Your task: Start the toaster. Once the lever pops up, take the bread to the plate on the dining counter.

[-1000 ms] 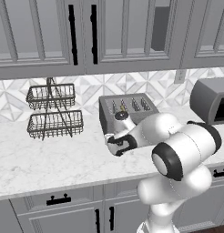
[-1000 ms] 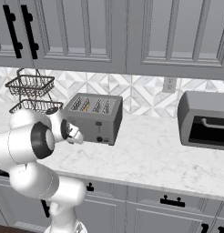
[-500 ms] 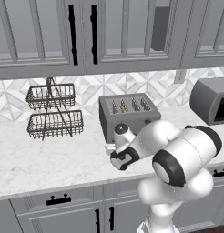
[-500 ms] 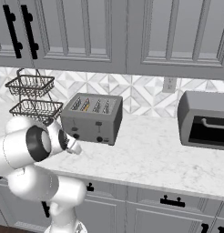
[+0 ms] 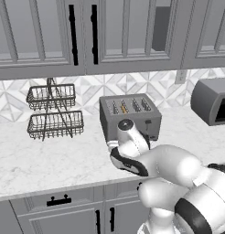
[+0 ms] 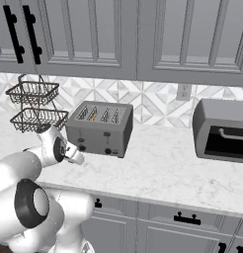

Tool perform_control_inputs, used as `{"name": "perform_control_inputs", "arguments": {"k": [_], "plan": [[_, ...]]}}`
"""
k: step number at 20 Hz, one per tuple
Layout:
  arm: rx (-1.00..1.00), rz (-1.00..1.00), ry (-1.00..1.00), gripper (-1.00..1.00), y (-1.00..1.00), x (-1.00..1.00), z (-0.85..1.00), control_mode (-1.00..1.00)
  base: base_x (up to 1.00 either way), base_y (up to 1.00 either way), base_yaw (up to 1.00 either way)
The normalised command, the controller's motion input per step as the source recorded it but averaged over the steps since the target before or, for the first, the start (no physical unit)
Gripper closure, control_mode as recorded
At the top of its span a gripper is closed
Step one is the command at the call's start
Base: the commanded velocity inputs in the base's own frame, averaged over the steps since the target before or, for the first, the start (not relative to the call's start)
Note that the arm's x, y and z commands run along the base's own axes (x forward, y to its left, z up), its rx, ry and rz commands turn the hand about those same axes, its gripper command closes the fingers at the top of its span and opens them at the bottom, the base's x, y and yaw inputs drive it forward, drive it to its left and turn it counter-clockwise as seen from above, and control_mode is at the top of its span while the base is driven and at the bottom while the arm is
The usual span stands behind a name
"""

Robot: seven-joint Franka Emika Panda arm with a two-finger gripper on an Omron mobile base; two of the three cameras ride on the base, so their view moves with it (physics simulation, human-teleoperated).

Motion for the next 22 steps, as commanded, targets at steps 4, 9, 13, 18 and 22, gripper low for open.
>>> {"name": "perform_control_inputs", "arguments": {"k": [4, 9, 13, 18, 22], "plan": [[0.0, 0.0, -0.06, 1.0, -0.07, -0.19, 0.81, -1.0, 0.0, 0.0, 0.0], [0.12, 0.02, -0.12, 1.0, -0.15, -0.15, 0.58, -1.0, 0.0, 0.0, 0.0], [0.3, 0.09, -0.06, 1.0, -0.36, 0.0, 0.52, -1.0, 0.0, 0.0, 0.0], [0.4, 0.08, -0.08, 1.0, -0.49, -0.16, 0.43, -1.0, 0.0, 0.0, 0.0], [0.25, 0.09, -0.22, 1.0, -0.27, -0.37, 0.69, -1.0, 0.0, 0.0, 0.0]]}}
